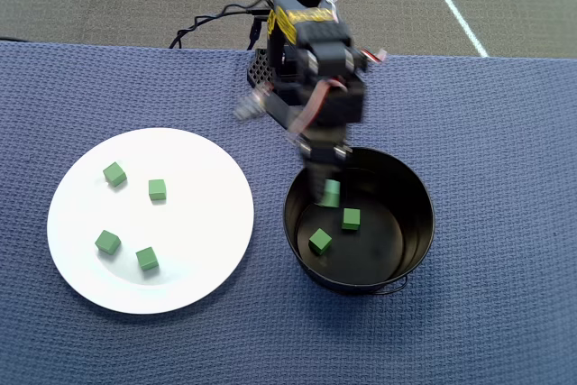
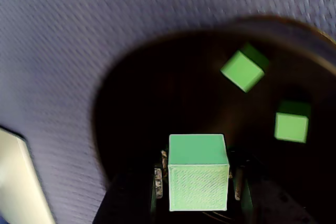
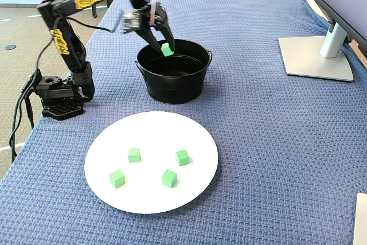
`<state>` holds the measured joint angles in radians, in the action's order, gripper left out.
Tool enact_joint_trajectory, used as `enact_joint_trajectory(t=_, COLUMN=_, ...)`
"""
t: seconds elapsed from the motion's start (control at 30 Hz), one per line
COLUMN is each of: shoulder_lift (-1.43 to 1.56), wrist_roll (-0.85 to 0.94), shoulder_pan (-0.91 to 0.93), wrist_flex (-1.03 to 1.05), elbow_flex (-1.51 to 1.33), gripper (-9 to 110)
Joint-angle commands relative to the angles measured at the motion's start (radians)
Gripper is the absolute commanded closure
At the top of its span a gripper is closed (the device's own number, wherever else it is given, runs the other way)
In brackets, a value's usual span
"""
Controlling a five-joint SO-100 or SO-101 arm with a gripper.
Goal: Pick up the green cubes from the white plate and place them in the black recipient
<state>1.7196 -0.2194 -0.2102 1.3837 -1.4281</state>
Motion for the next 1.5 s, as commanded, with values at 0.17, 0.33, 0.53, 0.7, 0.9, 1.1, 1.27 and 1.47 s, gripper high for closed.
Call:
enact_joint_trajectory(t=0.17, shoulder_lift=-0.003, wrist_roll=0.175, shoulder_pan=-0.121, wrist_flex=-0.026, elbow_flex=-0.009, gripper=51)
enact_joint_trajectory(t=0.33, shoulder_lift=0.034, wrist_roll=0.186, shoulder_pan=-0.064, wrist_flex=0.035, elbow_flex=0.074, gripper=50)
enact_joint_trajectory(t=0.53, shoulder_lift=0.077, wrist_roll=0.281, shoulder_pan=0.198, wrist_flex=0.224, elbow_flex=0.244, gripper=47)
enact_joint_trajectory(t=0.7, shoulder_lift=0.063, wrist_roll=0.422, shoulder_pan=0.514, wrist_flex=0.118, elbow_flex=0.084, gripper=56)
enact_joint_trajectory(t=0.9, shoulder_lift=-0.069, wrist_roll=0.565, shoulder_pan=0.747, wrist_flex=-0.117, elbow_flex=-0.16, gripper=58)
enact_joint_trajectory(t=1.1, shoulder_lift=-0.184, wrist_roll=0.861, shoulder_pan=0.822, wrist_flex=-0.127, elbow_flex=-0.175, gripper=59)
enact_joint_trajectory(t=1.27, shoulder_lift=-0.235, wrist_roll=0.979, shoulder_pan=0.887, wrist_flex=-0.14, elbow_flex=-0.16, gripper=60)
enact_joint_trajectory(t=1.47, shoulder_lift=-0.288, wrist_roll=1.141, shoulder_pan=0.977, wrist_flex=-0.192, elbow_flex=-0.137, gripper=60)
